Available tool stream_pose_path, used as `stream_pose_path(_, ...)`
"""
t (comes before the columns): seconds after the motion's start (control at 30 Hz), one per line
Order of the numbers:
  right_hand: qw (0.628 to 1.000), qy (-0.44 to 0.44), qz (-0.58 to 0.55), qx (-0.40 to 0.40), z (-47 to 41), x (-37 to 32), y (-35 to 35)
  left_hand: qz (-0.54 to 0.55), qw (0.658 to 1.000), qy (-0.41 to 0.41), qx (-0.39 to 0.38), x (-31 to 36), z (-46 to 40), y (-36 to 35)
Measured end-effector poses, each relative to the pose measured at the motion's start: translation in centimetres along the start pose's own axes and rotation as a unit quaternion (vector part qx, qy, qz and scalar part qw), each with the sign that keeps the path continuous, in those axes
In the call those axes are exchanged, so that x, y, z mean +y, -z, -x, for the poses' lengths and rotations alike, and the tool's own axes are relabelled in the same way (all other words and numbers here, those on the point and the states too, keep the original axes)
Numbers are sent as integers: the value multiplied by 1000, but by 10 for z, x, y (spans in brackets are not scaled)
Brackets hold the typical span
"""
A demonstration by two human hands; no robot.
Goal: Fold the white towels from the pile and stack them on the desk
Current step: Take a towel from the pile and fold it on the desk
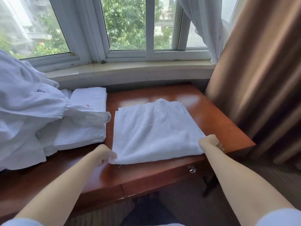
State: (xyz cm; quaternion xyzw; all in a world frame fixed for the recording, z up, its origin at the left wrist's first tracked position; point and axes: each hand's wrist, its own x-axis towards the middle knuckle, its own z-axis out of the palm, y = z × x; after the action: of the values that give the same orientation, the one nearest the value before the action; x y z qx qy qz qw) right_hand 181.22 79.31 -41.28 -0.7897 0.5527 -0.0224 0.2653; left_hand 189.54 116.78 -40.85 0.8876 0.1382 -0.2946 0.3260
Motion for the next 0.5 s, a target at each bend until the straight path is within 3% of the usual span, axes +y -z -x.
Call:
stream_pose_path(0.1, 997, 4, 74, -38, 4, -4, -8, -55, 998, -4, -28, 14, 1, -2)
stream_pose_path(0.2, 993, 57, 106, -4, 3, -17, -14, 54, 998, -18, -5, 32, -12, -6)
stream_pose_path(0.37, 980, 164, -71, -88, -23, -45, -20, 136, 985, -64, 84, 64, -47, -5)
stream_pose_path(0.5, 980, 175, -78, -59, -53, -83, -35, 142, 984, -56, 93, 92, -84, 1)
